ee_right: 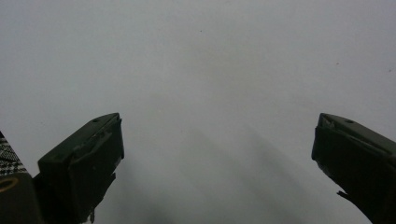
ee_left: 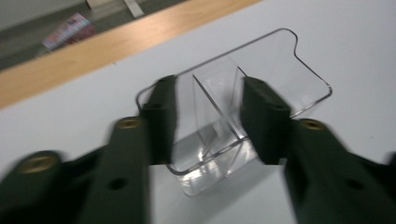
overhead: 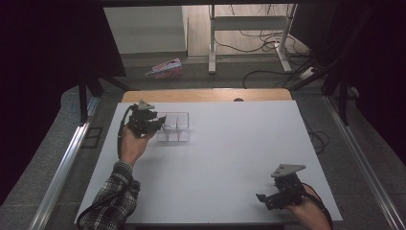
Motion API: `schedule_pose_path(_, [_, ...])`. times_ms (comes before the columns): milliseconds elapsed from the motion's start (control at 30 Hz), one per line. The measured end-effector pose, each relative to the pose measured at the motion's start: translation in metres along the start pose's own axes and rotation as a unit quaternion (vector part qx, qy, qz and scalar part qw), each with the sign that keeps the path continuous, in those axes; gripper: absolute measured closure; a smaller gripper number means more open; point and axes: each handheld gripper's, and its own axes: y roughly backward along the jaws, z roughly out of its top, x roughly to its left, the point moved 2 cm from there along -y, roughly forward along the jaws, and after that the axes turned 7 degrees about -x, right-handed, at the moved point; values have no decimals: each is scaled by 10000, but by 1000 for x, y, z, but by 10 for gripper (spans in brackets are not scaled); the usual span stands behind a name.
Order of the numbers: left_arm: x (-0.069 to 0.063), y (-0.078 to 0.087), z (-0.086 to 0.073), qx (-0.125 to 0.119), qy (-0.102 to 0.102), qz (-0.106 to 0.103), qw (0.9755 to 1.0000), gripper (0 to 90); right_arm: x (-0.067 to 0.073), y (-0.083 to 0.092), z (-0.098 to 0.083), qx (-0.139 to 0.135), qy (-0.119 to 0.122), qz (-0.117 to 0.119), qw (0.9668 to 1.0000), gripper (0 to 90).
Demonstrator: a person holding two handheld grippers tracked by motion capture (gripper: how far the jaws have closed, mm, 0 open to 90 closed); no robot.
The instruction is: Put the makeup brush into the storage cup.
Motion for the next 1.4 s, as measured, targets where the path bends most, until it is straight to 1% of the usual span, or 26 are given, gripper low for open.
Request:
schedule_pose_path(67, [0, 2, 1, -37, 10, -25, 10000, 318, 0, 0, 0, -2, -4, 1, 10000, 20])
schedule_pose_path(133, [1, 3, 2, -24, 54, -83, 9999, 208, 0, 0, 0, 3, 0, -2, 10000, 20])
schedule_pose_path(200, [0, 6, 3, -73, 64, -109, 9999, 166, 0, 0, 0, 2, -5, -4, 10000, 20])
schedule_pose_path(267, [-1, 7, 3, -30, 120, -119, 9999, 89, 0, 0, 0, -2, -7, -3, 10000, 20])
schedule_pose_path(333, [-2, 9, 4, -74, 98, -114, 9999, 69, 0, 0, 0, 1, -5, -9, 10000, 20])
schedule_pose_path(367, [-3, 9, 4, -88, 130, -129, 9998, 50, 0, 0, 0, 3, -10, -13, 10000, 20])
schedule_pose_path(467, [-4, 12, 3, -73, 105, -265, 9996, 10, 0, 0, 0, 11, -15, -12, 10000, 20])
schedule_pose_path(667, [-7, 18, 3, -82, 132, -382, 9991, 4, 0, 0, 0, 7, -18, -10, 10000, 20])
schedule_pose_path(767, [-8, 23, 3, -87, 102, -394, 9991, 2, 0, 0, 0, 2, -5, -19, 10000, 20])
schedule_pose_path(867, [-8, 28, 1, -87, 115, -424, 9990, 1, 0, 0, 0, -4, -11, -20, 10000, 20])
schedule_pose_path(1100, [-10, 40, -5, -71, 67, -419, 9991, 0, 0, 0, 0, 3, 3, -20, 10000, 20])
schedule_pose_path(1233, [-13, 47, -9, -75, 33, -419, 9991, 0, 0, 0, 0, 2, 2, -28, 10000, 20])
schedule_pose_path(1333, [-15, 51, -12, -110, 53, -481, 9988, 0, 0, 0, 0, 2, 1, -27, 10000, 20])
schedule_pose_path(1400, [-17, 53, -15, -135, 58, -477, 9988, 1, 0, 0, 0, 7, 2, -29, 10000, 20])
